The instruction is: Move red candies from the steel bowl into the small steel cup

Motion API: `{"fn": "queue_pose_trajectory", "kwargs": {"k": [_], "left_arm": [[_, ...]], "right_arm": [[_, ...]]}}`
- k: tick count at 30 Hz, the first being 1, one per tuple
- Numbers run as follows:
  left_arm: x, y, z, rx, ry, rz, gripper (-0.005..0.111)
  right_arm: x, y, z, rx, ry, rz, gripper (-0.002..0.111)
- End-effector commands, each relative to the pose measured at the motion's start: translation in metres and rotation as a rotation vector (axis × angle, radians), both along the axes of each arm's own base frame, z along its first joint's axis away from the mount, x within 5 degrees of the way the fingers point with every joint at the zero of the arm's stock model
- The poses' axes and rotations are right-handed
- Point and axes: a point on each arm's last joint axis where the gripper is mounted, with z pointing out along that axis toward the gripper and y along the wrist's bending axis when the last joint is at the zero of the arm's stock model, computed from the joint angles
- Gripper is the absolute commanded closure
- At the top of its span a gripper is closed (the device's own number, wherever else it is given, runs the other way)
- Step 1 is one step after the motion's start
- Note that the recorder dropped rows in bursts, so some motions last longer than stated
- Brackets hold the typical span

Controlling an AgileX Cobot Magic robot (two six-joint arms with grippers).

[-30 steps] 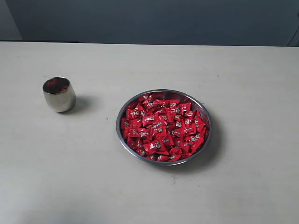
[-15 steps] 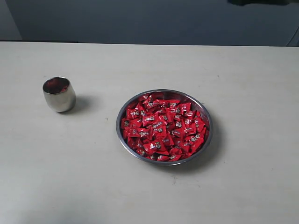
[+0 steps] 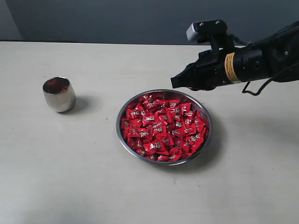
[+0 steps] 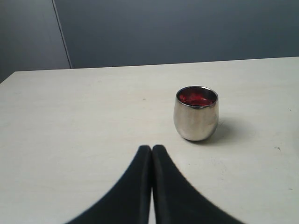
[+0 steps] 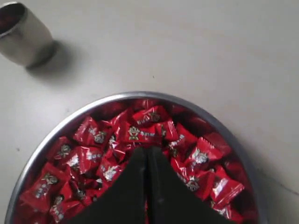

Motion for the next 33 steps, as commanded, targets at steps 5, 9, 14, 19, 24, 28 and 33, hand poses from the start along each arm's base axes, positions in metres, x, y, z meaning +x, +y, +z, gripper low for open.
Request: {"fn": "queue_pose_trajectory", "kwargs": {"k": [5,9,14,19,24,28,33], "left_arm": [[0.000,0.000,-0.001,-0.004,-0.003,0.001,0.106],[0.000,0.000,-0.001,-0.004,-0.003,0.001,0.106],[0.000,0.000,-0.001,-0.004,-0.003,0.001,0.106],[0.000,0.000,-0.001,-0.004,-0.003,0.001,0.106],[0.000,0.000,-0.001,-0.004,-0.003,0.001,0.106],[0.000,0.000,-0.001,-0.004,-0.003,0.001,0.106],[0.000,0.000,-0.001,-0.004,-0.003,0.001,0.106]], "right_arm": [[0.018,-0.013,-0.014,-0.058,0.016,-0.243,0.109],[0.012,-0.015,-0.023,-0.111,-0.001,-0.193,0.109],[-0.008,-0.016,-0.043,-0.151,0.072,-0.228,0.109],[-0.026,0.009,-0.042,-0.095,0.143,-0.149,0.109],[-0.026,0.010,-0.042,-0.116,0.113,-0.131,0.109],[-0.027,0.012,-0.041,-0.090,0.136,-0.127,0.109],[-0.030,0.015,-0.040,-0.077,0.121,-0.061,0.109]]}}
